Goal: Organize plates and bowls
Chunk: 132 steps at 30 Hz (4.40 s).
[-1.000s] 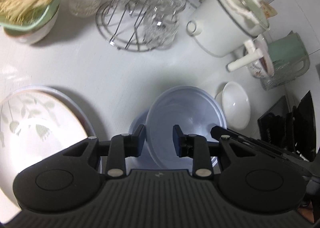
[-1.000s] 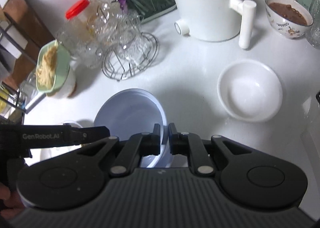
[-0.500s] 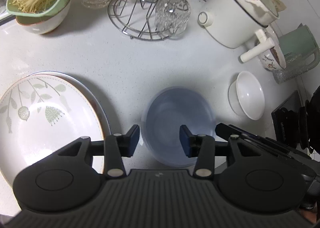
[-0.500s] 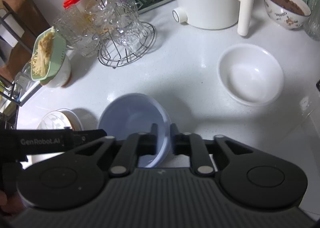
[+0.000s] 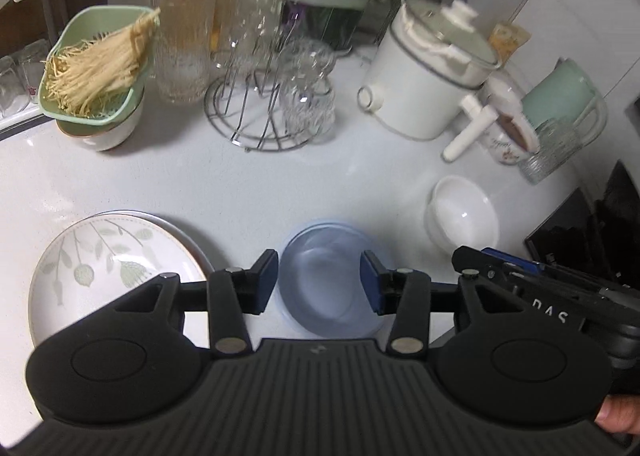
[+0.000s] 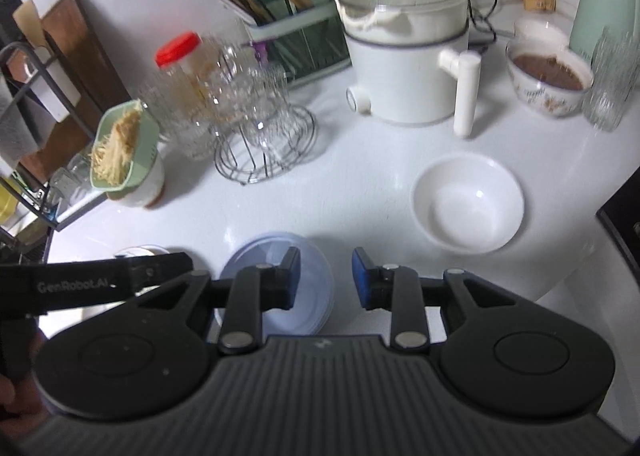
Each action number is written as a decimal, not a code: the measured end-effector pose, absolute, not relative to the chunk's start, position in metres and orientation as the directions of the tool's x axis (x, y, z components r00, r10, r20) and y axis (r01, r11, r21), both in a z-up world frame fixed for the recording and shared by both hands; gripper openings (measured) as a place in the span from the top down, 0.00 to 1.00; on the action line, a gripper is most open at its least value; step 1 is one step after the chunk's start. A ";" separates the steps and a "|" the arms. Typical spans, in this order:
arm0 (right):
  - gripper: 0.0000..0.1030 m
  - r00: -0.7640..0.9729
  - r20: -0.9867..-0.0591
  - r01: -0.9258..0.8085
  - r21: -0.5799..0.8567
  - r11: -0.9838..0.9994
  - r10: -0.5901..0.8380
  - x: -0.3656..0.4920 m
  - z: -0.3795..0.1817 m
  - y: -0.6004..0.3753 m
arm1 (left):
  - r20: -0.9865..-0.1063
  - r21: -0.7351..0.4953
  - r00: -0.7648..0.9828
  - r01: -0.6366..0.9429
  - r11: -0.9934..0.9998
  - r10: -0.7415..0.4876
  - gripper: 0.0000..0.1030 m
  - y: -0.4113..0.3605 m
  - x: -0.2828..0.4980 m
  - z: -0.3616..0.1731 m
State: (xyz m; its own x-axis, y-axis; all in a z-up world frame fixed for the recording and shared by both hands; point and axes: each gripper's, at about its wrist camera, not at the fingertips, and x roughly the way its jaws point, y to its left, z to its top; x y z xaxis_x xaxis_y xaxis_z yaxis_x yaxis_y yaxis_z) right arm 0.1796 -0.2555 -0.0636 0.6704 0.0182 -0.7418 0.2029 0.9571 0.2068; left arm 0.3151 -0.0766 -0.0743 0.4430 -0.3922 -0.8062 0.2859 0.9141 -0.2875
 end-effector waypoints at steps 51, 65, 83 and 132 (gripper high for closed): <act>0.69 0.745 -0.646 0.365 0.190 0.911 -0.164 0.111 -0.071 -0.349 | -0.779 -0.226 0.427 0.492 0.841 -0.459 0.51 -0.187 0.300 -0.078; 0.63 0.702 -0.686 0.419 0.181 0.890 -0.191 0.139 -0.109 -0.376 | -0.821 -0.214 0.388 0.472 0.855 -0.419 0.39 -0.209 0.343 -0.116; 0.57 0.676 -0.707 0.467 0.195 0.863 -0.206 0.196 -0.144 -0.403 | -0.837 -0.304 0.266 0.501 0.810 -0.478 0.40 -0.266 0.399 -0.151; 0.89 0.718 -0.689 0.431 0.328 0.841 -0.099 0.162 -0.086 -0.383 | -0.820 -0.372 0.209 0.513 0.774 -0.532 0.87 -0.229 0.356 -0.078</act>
State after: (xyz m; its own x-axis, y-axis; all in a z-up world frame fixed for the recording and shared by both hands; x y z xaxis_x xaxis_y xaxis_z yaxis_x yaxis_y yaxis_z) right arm 0.1620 -0.3828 -0.0855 0.7182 -0.0988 -0.6887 0.4305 0.8408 0.3283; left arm 0.3561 -0.2291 -0.0783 0.2090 -0.5324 -0.8203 0.5125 0.7740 -0.3718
